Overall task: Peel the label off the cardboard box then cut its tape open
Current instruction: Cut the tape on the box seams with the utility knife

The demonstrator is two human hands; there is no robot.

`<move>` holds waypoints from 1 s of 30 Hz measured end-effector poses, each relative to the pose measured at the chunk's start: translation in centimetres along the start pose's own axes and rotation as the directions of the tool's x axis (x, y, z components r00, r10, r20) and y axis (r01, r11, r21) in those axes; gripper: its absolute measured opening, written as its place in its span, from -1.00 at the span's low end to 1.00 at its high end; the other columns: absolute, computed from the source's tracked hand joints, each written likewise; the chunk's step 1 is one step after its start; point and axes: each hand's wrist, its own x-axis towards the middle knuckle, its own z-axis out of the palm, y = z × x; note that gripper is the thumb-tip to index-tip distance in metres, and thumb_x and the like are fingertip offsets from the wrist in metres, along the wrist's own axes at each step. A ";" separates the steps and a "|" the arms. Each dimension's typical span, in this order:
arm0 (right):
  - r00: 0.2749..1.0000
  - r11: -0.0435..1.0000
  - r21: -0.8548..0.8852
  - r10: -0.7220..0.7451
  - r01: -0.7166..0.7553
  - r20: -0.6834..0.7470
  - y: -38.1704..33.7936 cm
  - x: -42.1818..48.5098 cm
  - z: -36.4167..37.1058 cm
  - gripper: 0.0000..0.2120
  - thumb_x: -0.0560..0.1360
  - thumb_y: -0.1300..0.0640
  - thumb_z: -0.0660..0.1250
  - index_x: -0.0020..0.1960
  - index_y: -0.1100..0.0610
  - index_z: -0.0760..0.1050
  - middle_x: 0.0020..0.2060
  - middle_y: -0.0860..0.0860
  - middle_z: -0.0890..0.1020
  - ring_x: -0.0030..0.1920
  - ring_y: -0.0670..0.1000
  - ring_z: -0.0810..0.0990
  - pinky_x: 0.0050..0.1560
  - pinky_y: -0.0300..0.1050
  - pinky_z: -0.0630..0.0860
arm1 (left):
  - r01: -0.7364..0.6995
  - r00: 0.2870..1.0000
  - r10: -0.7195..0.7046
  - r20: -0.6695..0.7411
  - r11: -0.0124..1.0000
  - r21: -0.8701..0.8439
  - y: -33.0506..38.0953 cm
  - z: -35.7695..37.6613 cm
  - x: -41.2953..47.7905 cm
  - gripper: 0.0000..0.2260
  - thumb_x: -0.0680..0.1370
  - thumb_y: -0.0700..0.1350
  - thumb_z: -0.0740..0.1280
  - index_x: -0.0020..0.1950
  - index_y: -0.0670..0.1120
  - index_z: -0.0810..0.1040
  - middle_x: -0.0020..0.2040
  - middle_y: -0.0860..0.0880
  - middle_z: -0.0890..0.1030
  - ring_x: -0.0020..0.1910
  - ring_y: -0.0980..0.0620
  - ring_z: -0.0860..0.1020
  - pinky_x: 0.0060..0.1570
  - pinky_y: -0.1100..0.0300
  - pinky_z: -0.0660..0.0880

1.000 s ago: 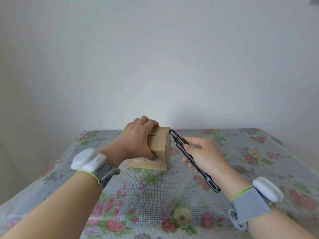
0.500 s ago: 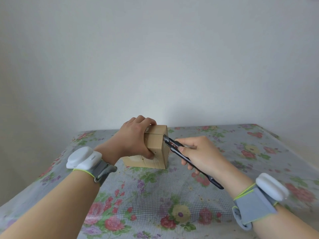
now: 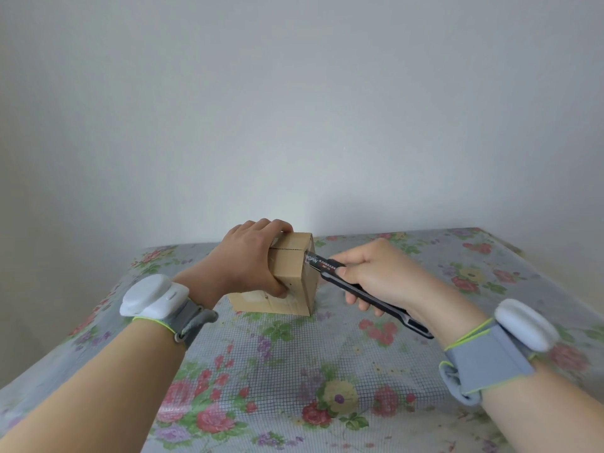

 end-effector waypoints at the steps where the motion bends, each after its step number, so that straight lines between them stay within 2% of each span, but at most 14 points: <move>1: 1.000 0.999 -0.031 -0.011 0.011 0.006 0.0 -0.2 0.0 -0.71 0.57 0.18 0.22 0.24 -0.02 0.54 -0.41 0.06 0.62 -0.48 -0.01 0.50 -0.51 -0.23 0.42 | 0.004 1.000 -0.004 0.003 1.000 -0.008 0.0 -0.1 0.0 -0.16 0.15 0.17 0.56 0.35 0.10 0.27 0.17 0.10 0.45 0.13 0.03 0.39 0.14 0.16 0.27; 4: 0.999 0.999 -0.051 -0.016 0.018 0.033 0.3 -0.6 0.4 -0.72 0.57 0.15 0.23 0.21 -0.06 0.55 -0.41 0.04 0.63 -0.46 -0.01 0.51 -0.48 -0.21 0.44 | 0.017 1.000 -0.017 0.009 0.999 -0.030 0.0 -0.1 0.1 -0.15 0.15 0.16 0.57 0.36 0.10 0.28 0.18 0.10 0.44 0.15 0.04 0.39 0.14 0.17 0.26; 6: 1.000 0.999 -0.034 -0.024 0.024 0.000 0.5 -0.6 0.7 -0.72 0.57 0.15 0.24 0.23 -0.06 0.54 -0.41 0.04 0.64 -0.46 -0.01 0.52 -0.49 -0.21 0.44 | 0.010 1.000 -0.011 -0.007 0.999 -0.035 -0.1 -0.1 0.1 -0.14 0.15 0.16 0.57 0.38 0.10 0.29 0.25 0.09 0.40 0.22 0.03 0.36 0.22 0.15 0.24; 9: 0.999 1.000 0.016 -0.014 0.015 -0.032 0.7 -0.4 0.7 -0.71 0.57 0.16 0.24 0.24 -0.04 0.53 -0.39 0.06 0.64 -0.46 -0.01 0.52 -0.51 -0.22 0.44 | 0.009 0.998 -0.009 -0.060 1.000 -0.008 -0.3 0.3 -0.2 -0.10 0.18 0.22 0.55 0.45 0.08 0.28 0.36 0.08 0.30 0.33 0.02 0.27 0.35 0.10 0.18; 11: 0.999 0.999 0.054 -0.003 0.005 -0.046 0.9 -0.3 0.3 -0.72 0.57 0.18 0.23 0.23 -0.03 0.53 -0.38 0.07 0.64 -0.46 -0.01 0.51 -0.52 -0.22 0.44 | -0.005 0.993 0.007 -0.116 1.000 0.020 -0.3 0.6 -0.4 -0.14 0.23 0.25 0.52 0.45 0.07 0.30 0.34 0.05 0.31 0.31 0.01 0.28 0.34 0.09 0.19; 18: 0.996 0.978 0.202 0.061 -0.046 -0.071 2.1 0.1 -0.5 -0.76 0.56 0.19 0.25 0.18 0.00 0.55 -0.39 0.10 0.65 -0.47 0.00 0.53 -0.51 -0.19 0.45 | -0.030 0.986 0.026 -0.162 0.999 -0.023 0.2 0.7 -0.2 -0.36 0.30 0.15 0.52 0.32 0.03 0.43 0.18 0.07 0.44 0.13 0.05 0.38 0.08 0.21 0.33; 21: 0.989 0.952 0.301 0.094 -0.057 -0.111 2.4 0.1 -0.9 -0.75 0.56 0.21 0.25 0.21 0.02 0.54 -0.37 0.12 0.66 -0.47 0.01 0.53 -0.51 -0.19 0.46 | -0.015 0.985 0.008 -0.174 0.999 -0.036 0.4 0.6 -0.2 -0.40 0.24 0.13 0.55 0.20 0.03 0.44 0.10 0.09 0.46 0.05 0.06 0.41 -0.04 0.24 0.31; 25: 0.975 0.940 0.338 0.111 -0.040 -0.194 2.9 0.3 -1.1 -0.76 0.58 0.20 0.23 0.20 0.02 0.54 -0.35 0.13 0.66 -0.46 0.02 0.52 -0.52 -0.21 0.46 | 0.015 0.985 -0.013 -0.172 1.000 0.006 1.1 -0.1 -0.1 -0.39 0.22 0.12 0.56 0.16 0.00 0.39 0.04 0.06 0.49 -0.05 0.03 0.43 -0.15 0.20 0.29; 28: 0.967 0.931 0.360 0.139 -0.054 -0.214 3.4 0.5 -1.1 -0.82 0.59 0.12 0.21 0.16 0.00 0.51 -0.26 0.18 0.67 -0.40 0.04 0.54 -0.44 -0.16 0.51 | 0.019 0.983 -0.009 -0.182 0.998 0.058 1.6 -0.4 -0.2 -0.39 0.22 0.11 0.56 0.12 -0.03 0.35 -0.02 0.04 0.50 -0.13 0.00 0.44 -0.24 0.20 0.20; 30: 0.969 0.921 0.383 0.156 -0.074 -0.189 4.0 0.6 -1.1 -0.79 0.58 0.14 0.24 0.19 0.06 0.50 -0.22 0.18 0.64 -0.35 0.05 0.54 -0.38 -0.13 0.53 | 0.019 0.980 -0.005 -0.197 0.997 0.070 1.8 -0.5 -0.3 -0.39 0.22 0.11 0.56 0.10 -0.05 0.35 -0.09 0.05 0.48 -0.16 -0.01 0.42 -0.31 0.27 0.16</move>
